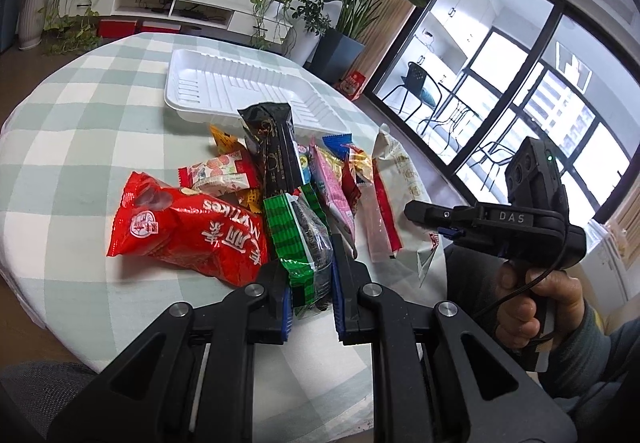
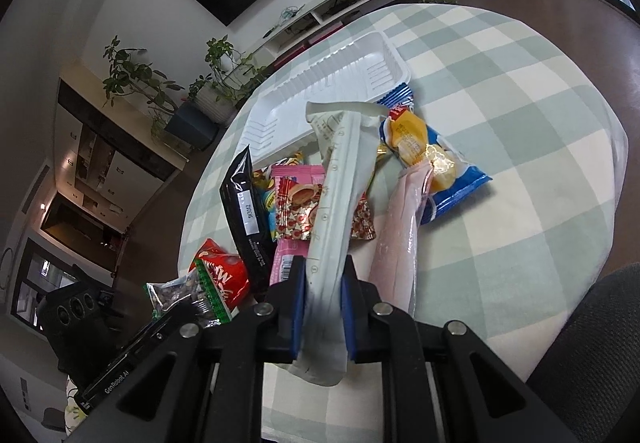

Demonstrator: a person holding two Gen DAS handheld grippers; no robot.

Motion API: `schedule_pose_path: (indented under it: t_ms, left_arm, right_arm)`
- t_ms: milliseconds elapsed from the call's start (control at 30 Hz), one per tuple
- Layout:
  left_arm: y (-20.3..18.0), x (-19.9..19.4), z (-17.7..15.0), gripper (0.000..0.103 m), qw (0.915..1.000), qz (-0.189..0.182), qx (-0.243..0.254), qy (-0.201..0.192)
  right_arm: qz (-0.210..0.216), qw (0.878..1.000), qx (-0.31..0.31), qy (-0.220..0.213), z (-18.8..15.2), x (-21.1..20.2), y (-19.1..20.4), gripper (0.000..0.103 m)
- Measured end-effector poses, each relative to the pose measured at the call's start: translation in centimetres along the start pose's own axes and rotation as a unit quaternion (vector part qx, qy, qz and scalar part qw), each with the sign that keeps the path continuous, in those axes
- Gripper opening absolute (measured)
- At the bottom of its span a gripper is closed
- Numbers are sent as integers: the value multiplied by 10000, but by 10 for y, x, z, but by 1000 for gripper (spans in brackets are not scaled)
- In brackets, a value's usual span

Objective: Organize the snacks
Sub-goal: 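Carry nut bag into white tray with left gripper while right carries white packet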

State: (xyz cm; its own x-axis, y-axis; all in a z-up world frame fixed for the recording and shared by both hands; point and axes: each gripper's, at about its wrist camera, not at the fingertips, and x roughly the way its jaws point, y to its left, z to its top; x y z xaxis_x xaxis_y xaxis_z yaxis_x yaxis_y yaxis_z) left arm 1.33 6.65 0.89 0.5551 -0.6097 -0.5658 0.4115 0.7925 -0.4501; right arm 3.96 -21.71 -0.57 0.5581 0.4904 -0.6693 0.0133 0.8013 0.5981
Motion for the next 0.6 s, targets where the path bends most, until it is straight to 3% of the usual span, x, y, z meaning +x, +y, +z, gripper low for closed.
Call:
schedule_pose_path:
  t_ms: [300, 433, 600]
  left_arm:
    - [21, -30, 34, 13, 9989, -32, -198, -419]
    - [36, -46, 63, 13, 9979, 68, -143, -631]
    - [56, -48, 121, 13, 9972, 284, 112, -681]
  right_arm:
    - [-70, 9991, 189, -375, 31, -24, -24, 18]
    - [-213, 9973, 270, -644, 57, -39, -41, 18]
    - [-367, 9952, 152, -897, 103, -48, -51, 18]
